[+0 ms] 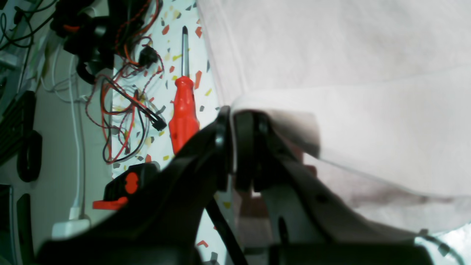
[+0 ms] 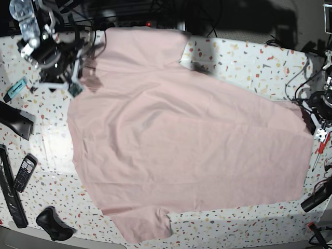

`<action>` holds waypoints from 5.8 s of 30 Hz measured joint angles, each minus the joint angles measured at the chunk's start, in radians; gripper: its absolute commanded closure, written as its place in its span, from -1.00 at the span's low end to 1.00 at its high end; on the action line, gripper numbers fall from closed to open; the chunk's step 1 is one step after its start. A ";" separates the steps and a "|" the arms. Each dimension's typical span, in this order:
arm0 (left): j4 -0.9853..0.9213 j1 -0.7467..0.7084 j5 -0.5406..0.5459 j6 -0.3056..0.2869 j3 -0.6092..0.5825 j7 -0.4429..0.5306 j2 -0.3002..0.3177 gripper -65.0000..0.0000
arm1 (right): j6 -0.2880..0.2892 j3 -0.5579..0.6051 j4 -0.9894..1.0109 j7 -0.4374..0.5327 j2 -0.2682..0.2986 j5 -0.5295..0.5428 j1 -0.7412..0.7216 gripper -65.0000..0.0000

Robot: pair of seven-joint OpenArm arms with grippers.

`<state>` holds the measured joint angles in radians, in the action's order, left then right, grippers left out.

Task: Fold the T-shirt properly
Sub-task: 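Drag the shoulder with the right gripper across the shirt body, then open the right gripper and lift it off the shirt, then lower the right gripper and grasp the shirt edge near the sleeve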

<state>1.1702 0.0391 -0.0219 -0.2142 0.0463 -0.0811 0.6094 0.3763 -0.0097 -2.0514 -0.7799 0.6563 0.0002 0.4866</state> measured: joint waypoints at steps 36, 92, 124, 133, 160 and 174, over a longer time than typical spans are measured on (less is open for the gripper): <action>0.000 0.000 0.000 -0.001 0.000 -0.023 -0.002 1.00 | 0.067 0.307 0.112 0.002 0.038 -0.015 -0.095 1.00; -0.187 0.091 0.000 -0.037 0.000 0.052 -0.036 1.00 | 0.010 0.038 0.608 0.171 -0.238 0.081 -0.664 1.00; 0.417 -0.085 0.217 -0.031 0.001 -0.364 -0.012 0.09 | 0.120 -0.196 0.386 -0.064 -0.189 0.475 -0.463 0.33; 0.497 -0.183 0.206 -0.033 0.001 -0.336 -0.147 0.09 | 0.181 -0.368 0.339 -0.219 -0.192 0.593 -0.290 0.33; 0.497 -0.183 0.203 -0.043 0.003 -0.315 -0.160 0.09 | 0.133 -0.383 0.477 -0.069 -0.328 0.417 -0.301 0.66; 0.497 -0.183 0.203 -0.043 0.003 -0.315 -0.159 0.09 | 0.141 -0.382 0.372 0.010 -0.331 0.420 -0.298 1.00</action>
<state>1.6672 -0.1440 0.1806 -0.2577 0.0494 -0.3962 0.4500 0.5175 -0.3920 -1.6794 -0.7696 0.3256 0.4198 0.1883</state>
